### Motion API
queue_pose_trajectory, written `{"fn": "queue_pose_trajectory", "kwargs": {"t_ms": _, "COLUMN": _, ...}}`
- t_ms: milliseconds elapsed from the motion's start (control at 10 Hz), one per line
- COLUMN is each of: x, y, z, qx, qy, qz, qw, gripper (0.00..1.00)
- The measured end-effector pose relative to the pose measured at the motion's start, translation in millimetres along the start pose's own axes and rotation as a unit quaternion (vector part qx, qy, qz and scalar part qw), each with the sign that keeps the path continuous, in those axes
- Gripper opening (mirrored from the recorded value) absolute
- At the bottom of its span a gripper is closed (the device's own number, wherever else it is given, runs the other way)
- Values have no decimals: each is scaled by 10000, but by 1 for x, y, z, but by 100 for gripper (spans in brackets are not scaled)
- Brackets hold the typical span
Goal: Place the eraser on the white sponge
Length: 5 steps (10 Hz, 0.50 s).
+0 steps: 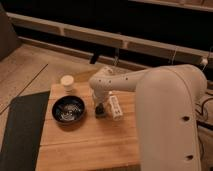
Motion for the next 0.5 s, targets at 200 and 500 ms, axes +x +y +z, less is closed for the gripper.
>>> {"fn": "queue_pose_trajectory", "kwargs": {"t_ms": 200, "x": 0, "y": 2, "z": 5, "qx": -43, "qy": 53, "qz": -25, "qw": 10000, "gripper": 80}}
{"fn": "queue_pose_trajectory", "kwargs": {"t_ms": 500, "x": 1, "y": 3, "z": 6, "qx": -69, "qy": 85, "qz": -80, "qw": 9999, "gripper": 80}}
